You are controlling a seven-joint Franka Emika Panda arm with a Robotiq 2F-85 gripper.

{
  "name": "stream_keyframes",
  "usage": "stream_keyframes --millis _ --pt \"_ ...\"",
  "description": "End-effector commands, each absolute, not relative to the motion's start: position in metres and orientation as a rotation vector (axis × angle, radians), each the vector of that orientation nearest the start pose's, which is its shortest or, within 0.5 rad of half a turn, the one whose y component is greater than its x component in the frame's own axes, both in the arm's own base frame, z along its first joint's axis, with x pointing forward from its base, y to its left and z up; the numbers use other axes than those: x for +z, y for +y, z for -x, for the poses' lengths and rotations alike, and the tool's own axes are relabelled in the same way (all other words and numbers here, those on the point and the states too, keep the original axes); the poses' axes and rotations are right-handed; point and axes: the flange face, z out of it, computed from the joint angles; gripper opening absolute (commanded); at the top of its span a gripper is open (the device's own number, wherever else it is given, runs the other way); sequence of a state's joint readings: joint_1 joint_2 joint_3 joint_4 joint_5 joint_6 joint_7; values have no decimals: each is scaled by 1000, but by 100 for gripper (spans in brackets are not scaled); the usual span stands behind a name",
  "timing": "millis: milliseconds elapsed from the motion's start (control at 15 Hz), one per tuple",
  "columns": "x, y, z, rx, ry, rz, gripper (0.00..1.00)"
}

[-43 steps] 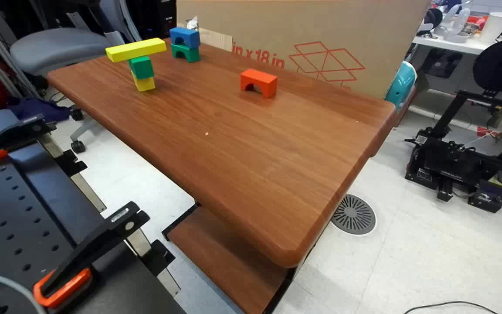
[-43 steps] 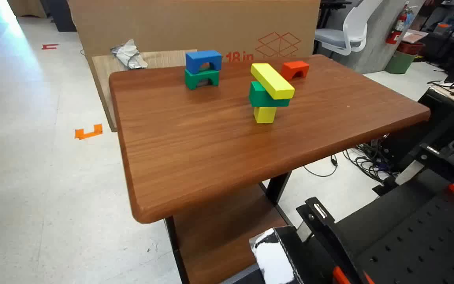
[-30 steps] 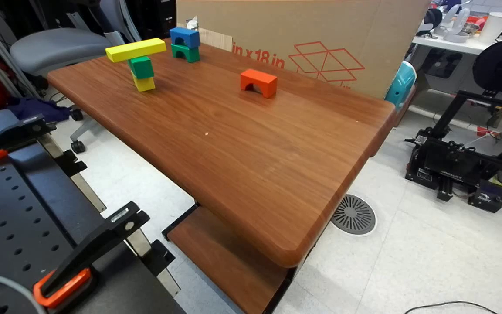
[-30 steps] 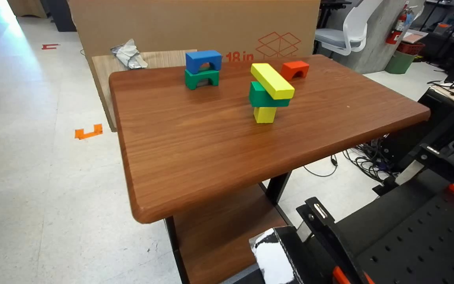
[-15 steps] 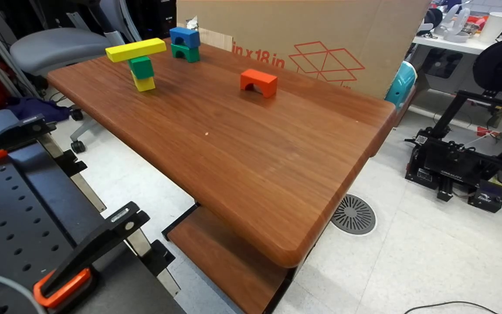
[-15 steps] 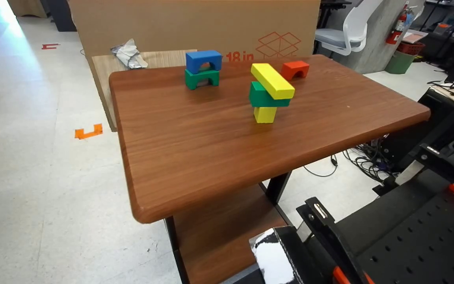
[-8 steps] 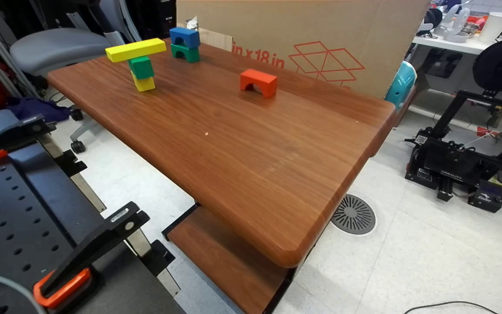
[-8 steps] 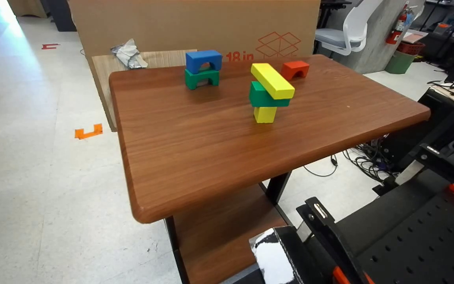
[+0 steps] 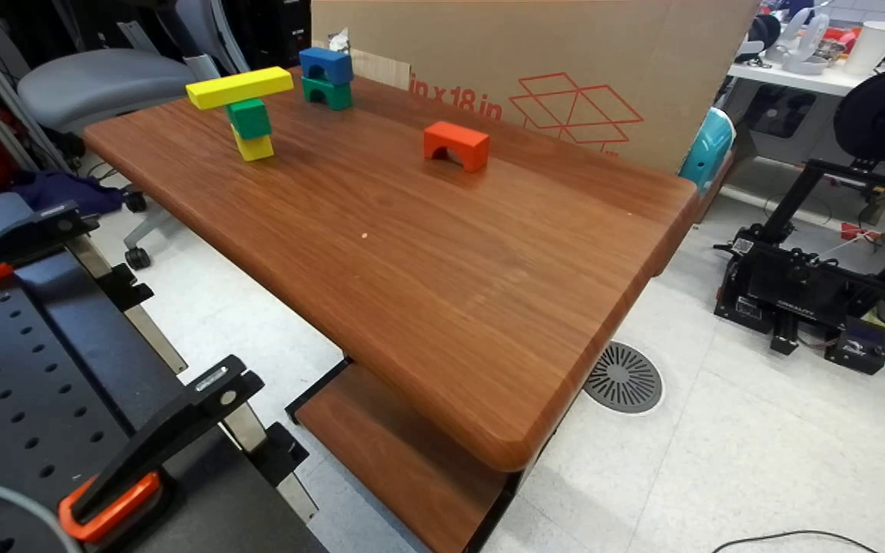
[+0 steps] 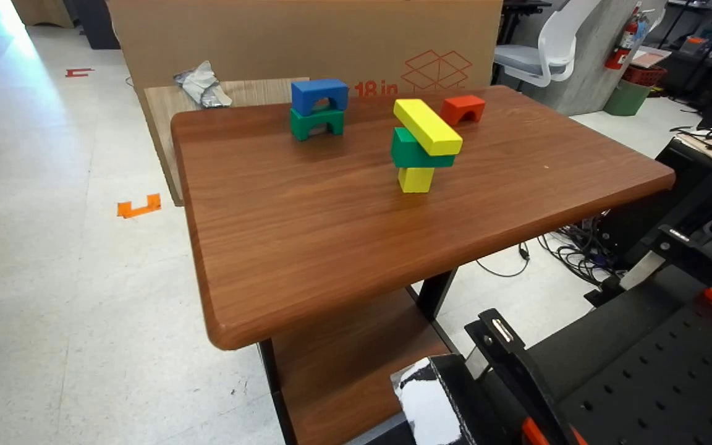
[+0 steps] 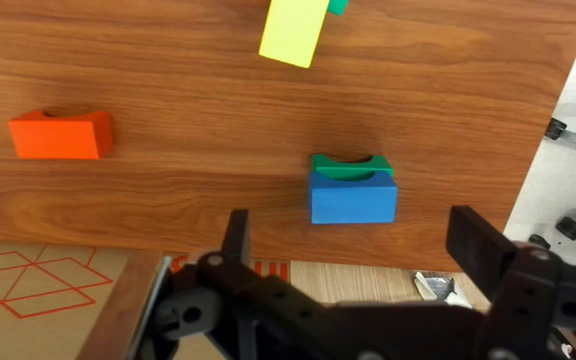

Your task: Put the blue block on top of the orange block

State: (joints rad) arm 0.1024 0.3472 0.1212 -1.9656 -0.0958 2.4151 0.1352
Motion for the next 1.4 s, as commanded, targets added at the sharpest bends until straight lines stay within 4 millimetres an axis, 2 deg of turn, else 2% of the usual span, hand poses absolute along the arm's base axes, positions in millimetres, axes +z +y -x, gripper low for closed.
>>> stream_keyframes --millis 0,533,1000,1333 --pt "293 142 -628 -114 -286 3143 100" --pt "253 151 -647 35 -312 3150 100" --pt "238 164 -654 70 -336 3153 100" --pt "229 163 -659 105 -330 3157 100"
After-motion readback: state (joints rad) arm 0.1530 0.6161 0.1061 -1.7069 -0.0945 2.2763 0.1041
